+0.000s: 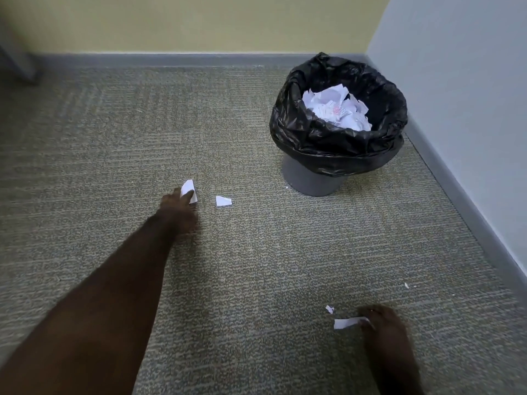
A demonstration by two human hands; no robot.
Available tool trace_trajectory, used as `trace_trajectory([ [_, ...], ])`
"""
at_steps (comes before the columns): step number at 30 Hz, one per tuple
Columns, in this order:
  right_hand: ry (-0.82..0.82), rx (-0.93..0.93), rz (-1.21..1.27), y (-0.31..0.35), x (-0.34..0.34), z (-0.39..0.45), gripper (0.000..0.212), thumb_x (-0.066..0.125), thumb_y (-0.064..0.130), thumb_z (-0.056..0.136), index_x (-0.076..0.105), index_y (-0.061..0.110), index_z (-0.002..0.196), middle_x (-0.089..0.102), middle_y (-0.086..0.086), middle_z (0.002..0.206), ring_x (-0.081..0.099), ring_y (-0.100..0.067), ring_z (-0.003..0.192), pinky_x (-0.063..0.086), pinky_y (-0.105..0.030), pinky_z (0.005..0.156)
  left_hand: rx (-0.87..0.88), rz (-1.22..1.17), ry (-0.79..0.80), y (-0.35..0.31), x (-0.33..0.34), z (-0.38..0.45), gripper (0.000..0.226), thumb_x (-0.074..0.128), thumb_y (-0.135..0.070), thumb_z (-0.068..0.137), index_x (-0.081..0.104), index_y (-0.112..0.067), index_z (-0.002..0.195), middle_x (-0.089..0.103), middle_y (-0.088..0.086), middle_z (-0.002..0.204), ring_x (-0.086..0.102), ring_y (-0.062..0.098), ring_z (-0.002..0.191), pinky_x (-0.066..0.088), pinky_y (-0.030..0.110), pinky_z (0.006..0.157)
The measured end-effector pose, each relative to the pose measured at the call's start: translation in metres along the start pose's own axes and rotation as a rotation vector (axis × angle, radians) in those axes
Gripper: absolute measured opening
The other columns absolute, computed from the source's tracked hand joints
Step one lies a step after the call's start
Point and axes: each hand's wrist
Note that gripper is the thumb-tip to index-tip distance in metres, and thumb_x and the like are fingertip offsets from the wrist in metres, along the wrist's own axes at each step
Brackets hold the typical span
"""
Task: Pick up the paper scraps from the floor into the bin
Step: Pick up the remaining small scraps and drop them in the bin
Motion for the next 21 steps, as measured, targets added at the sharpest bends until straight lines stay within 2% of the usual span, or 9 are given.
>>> trace_trajectory([
  [2, 0.008, -0.005, -0.006, 0.001, -0.001, 0.001, 0.019, 0.064, 0.007, 0.055, 0.076, 0.006, 0.069, 0.07, -0.014, 0.072, 0.07, -0.03, 0.058, 0.055, -0.026, 0.059, 0.018, 0.048, 0.043, 0.003, 0.002, 0.004, 0.069, 0.057, -0.025, 0.094, 0.026, -0.009, 0.153, 0.019, 0.023, 0.161, 0.024, 0.041, 0.146, 0.017, 0.045, 0.12],
  [3, -0.001, -0.018, -0.012, -0.001, 0.0, 0.001, 0.017, 0.064, 0.01, 0.057, 0.077, 0.006, 0.069, 0.07, -0.014, 0.072, 0.07, -0.03, 0.059, 0.053, -0.026, 0.061, 0.024, 0.038, 0.036, 0.002, 0.001, 0.004, 0.066, 0.055, -0.025, 0.095, 0.028, -0.008, 0.152, 0.022, 0.022, 0.16, 0.027, 0.04, 0.145, 0.019, 0.044, 0.119],
  [5, -0.039, -0.059, -0.028, -0.005, 0.001, 0.003, 0.026, 0.055, 0.019, 0.068, 0.076, 0.004, 0.068, 0.07, -0.015, 0.071, 0.07, -0.028, 0.058, 0.044, -0.026, 0.069, 0.033, 0.017, -0.013, -0.003, -0.003, 0.001, 0.051, 0.053, -0.017, 0.095, 0.045, -0.006, 0.144, 0.039, 0.022, 0.152, 0.043, 0.038, 0.135, 0.031, 0.041, 0.113],
  [7, -0.085, -0.087, -0.042, -0.007, 0.003, 0.003, 0.036, 0.045, 0.023, 0.07, 0.075, 0.004, 0.067, 0.069, -0.015, 0.069, 0.07, -0.028, 0.058, 0.039, -0.031, 0.076, 0.057, 0.066, -0.093, -0.009, -0.003, -0.001, 0.037, 0.051, -0.014, 0.093, 0.06, -0.006, 0.128, 0.055, 0.021, 0.135, 0.056, 0.038, 0.12, 0.044, 0.043, 0.103],
  [9, -0.096, -0.099, -0.041, -0.006, 0.003, 0.003, 0.037, 0.044, 0.023, 0.071, 0.075, 0.004, 0.067, 0.069, -0.014, 0.07, 0.068, -0.025, 0.063, 0.039, -0.03, 0.074, 0.08, 0.146, -0.132, -0.014, -0.002, -0.002, 0.03, 0.049, -0.015, 0.093, 0.063, -0.008, 0.119, 0.058, 0.02, 0.122, 0.059, 0.038, 0.111, 0.05, 0.046, 0.094],
  [11, -0.086, -0.082, -0.021, -0.005, 0.003, 0.003, 0.037, 0.044, 0.024, 0.071, 0.076, 0.005, 0.068, 0.069, -0.013, 0.072, 0.065, -0.019, 0.067, 0.039, -0.027, 0.072, 0.091, 0.171, -0.149, -0.018, -0.002, -0.003, 0.026, 0.049, -0.016, 0.094, 0.064, -0.009, 0.114, 0.057, 0.018, 0.116, 0.058, 0.037, 0.107, 0.052, 0.046, 0.09],
  [16, -0.048, -0.039, 0.006, -0.009, 0.005, 0.0, 0.039, 0.044, 0.026, 0.073, 0.077, 0.005, 0.073, 0.069, -0.014, 0.076, 0.058, -0.013, 0.075, 0.04, -0.024, 0.071, 0.119, 0.262, -0.143, -0.024, 0.0, -0.001, 0.026, 0.045, -0.019, 0.097, 0.061, -0.01, 0.116, 0.06, 0.018, 0.117, 0.061, 0.035, 0.106, 0.052, 0.042, 0.088],
  [19, -0.02, -0.022, -0.003, -0.011, 0.005, 0.0, 0.039, 0.044, 0.026, 0.074, 0.076, 0.005, 0.074, 0.069, -0.014, 0.077, 0.068, -0.026, 0.067, 0.04, -0.025, 0.072, 0.092, 0.236, -0.157, -0.032, -0.005, 0.002, 0.025, 0.04, -0.018, 0.098, 0.058, -0.012, 0.114, 0.061, 0.017, 0.114, 0.063, 0.036, 0.103, 0.054, 0.045, 0.085],
  [21, -0.009, -0.025, -0.004, -0.012, 0.005, 0.0, 0.039, 0.044, 0.026, 0.074, 0.076, 0.005, 0.075, 0.069, -0.014, 0.078, 0.07, -0.03, 0.065, 0.04, -0.027, 0.072, 0.108, 0.22, -0.202, -0.042, -0.01, 0.001, 0.022, 0.037, -0.016, 0.098, 0.051, -0.013, 0.116, 0.06, 0.016, 0.11, 0.063, 0.037, 0.1, 0.052, 0.043, 0.075],
])
Point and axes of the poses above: each hand's wrist, its own z-axis towards the middle knuckle, its own x-axis out of the palm, y = z × x
